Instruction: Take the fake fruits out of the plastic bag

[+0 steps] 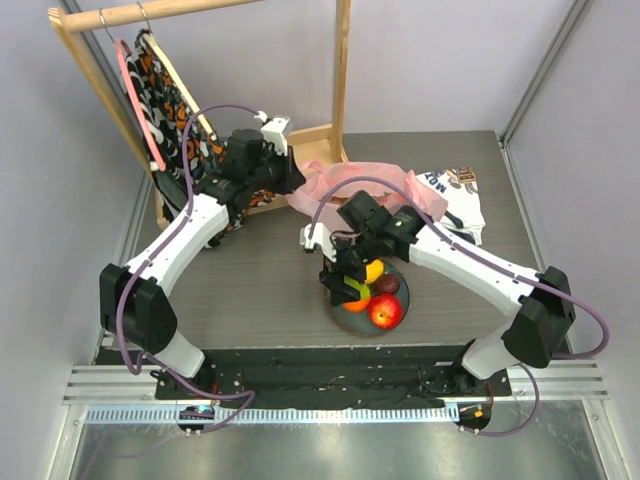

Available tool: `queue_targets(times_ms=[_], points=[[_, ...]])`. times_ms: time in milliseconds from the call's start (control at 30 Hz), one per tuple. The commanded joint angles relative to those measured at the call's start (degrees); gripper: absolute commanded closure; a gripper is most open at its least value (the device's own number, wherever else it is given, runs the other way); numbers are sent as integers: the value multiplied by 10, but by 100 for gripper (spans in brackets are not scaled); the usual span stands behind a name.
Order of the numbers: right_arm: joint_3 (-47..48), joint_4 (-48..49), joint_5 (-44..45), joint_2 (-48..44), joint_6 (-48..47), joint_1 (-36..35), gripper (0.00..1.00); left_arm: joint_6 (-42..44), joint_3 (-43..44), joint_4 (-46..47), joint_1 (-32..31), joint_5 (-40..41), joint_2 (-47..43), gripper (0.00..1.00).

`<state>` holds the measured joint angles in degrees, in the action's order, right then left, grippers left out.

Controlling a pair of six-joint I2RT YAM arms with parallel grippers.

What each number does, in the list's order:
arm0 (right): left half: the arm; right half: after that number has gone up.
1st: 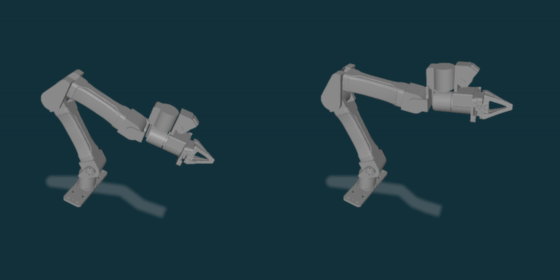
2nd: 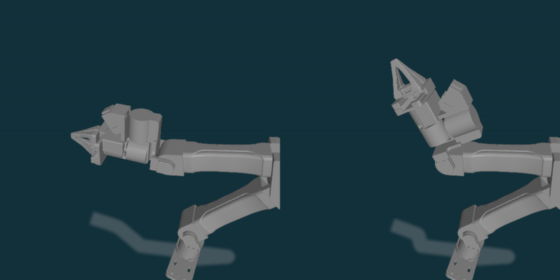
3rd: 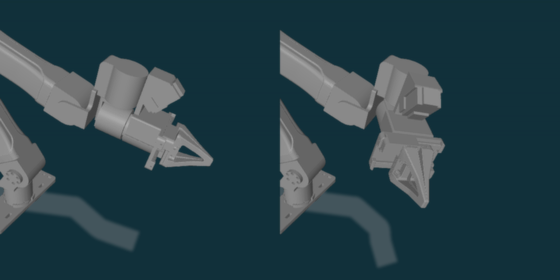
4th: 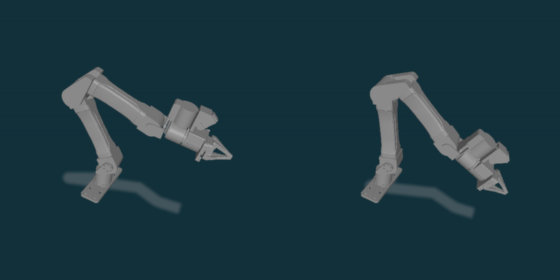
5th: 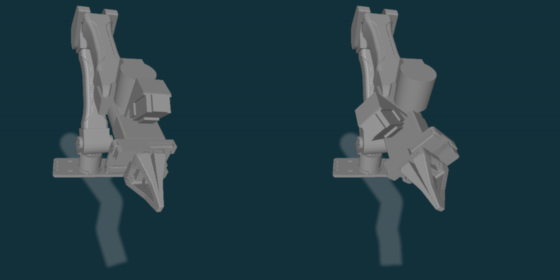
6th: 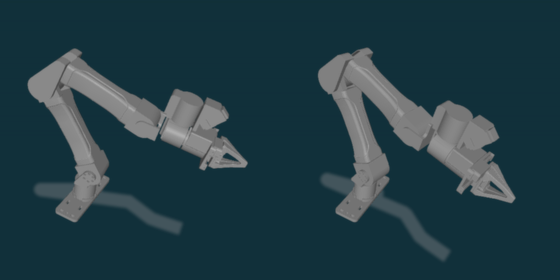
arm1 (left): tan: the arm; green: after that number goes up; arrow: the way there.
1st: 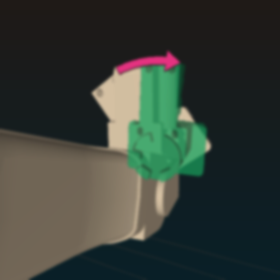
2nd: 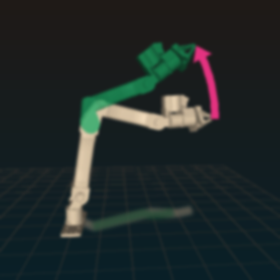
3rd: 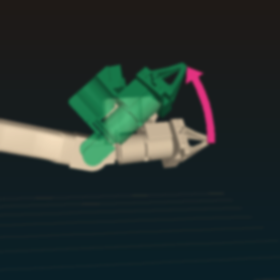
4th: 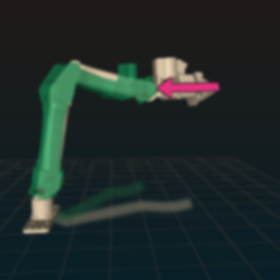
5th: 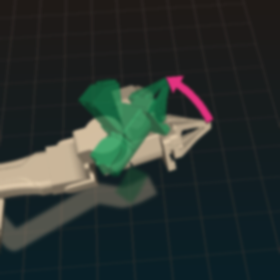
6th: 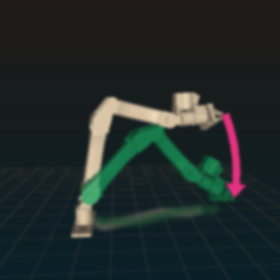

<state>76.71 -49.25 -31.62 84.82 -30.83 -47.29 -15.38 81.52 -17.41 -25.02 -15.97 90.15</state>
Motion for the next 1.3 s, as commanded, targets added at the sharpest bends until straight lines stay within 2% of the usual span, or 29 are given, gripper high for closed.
queue_targets(times_ms=[0, 133, 267, 667, 933, 1233, 1267], points=[[-48, 51, 0, 3, 7, -25, 56, 11, -6, 19, 3, 6, -39, 100], [-96, 152, 26, 7, 76, -39, 57, 7, -21, 15, 3, -4, -50, 100], [-125, 197, 44, 9, 139, -48, 57, 5, -37, 16, 3, -5, -58, 100], [-181, 268, 108, 29, 195, -52, 53, -4, -42, 17, 3, -17, -53, 100], [-197, 291, 123, 42, 196, -53, 50, -10, -43, 22, 4, -21, -45, 100], [-216, 300, 152, 38, 194, -53, 36, -17, -46, 28, 4, -32, -39, 100], [-217, 300, 153, 37, 193, -52, 31, -18, -46, 28, 3, -33, -39, 100]])
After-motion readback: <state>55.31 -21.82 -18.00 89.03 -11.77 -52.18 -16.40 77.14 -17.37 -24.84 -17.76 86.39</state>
